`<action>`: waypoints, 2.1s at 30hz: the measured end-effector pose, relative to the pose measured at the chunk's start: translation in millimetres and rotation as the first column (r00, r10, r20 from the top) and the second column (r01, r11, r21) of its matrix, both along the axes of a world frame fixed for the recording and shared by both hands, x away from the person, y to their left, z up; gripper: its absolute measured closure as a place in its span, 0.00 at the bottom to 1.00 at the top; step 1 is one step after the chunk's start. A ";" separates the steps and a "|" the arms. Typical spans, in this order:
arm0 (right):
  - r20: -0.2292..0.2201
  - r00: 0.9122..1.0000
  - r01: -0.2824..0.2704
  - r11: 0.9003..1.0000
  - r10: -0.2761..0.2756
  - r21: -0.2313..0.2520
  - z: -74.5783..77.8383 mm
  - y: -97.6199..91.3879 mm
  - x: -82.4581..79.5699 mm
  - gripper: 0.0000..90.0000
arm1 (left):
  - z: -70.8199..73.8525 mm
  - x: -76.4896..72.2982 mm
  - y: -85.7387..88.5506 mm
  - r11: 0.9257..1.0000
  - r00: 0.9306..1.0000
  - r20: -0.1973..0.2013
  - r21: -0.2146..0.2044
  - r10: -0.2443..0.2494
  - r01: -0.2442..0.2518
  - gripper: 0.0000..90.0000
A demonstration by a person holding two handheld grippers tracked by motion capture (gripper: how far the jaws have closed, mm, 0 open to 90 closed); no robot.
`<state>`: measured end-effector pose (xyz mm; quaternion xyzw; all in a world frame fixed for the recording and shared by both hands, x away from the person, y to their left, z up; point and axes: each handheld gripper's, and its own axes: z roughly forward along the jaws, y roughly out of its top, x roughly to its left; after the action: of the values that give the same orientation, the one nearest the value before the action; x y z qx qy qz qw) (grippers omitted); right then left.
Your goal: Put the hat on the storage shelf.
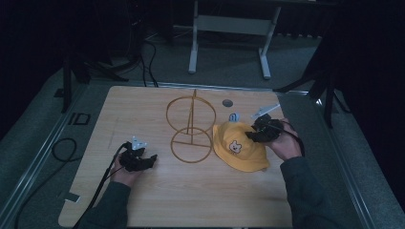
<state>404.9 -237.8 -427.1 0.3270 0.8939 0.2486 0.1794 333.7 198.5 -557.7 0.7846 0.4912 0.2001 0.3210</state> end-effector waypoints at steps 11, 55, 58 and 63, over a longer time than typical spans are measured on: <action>-0.035 0.999 -0.021 0.998 0.019 -0.053 2.4 4.5 7.7 0.65 | 0.1 0.0 0.1 1.000 1.000 -0.001 0.001 -0.001 0.001 0.44; -0.398 0.917 -0.064 0.985 -0.005 -0.161 3.5 34.3 57.3 0.75 | 0.3 0.3 0.2 1.000 1.000 -0.003 0.002 -0.004 0.004 0.44; -0.409 0.912 -0.068 0.984 -0.006 -0.164 3.5 34.6 58.4 0.84 | 0.3 0.3 0.3 1.000 1.000 -0.004 0.003 -0.006 0.006 0.44; -0.402 0.915 -0.094 0.978 0.012 -0.184 3.9 35.3 56.5 0.88 | 0.4 0.3 0.3 1.000 1.000 -0.004 0.003 -0.005 0.005 0.44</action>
<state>461.5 -202.4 -423.2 0.3266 0.9406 0.0904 0.0186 333.9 198.8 -557.4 0.7869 0.4895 0.1983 0.3192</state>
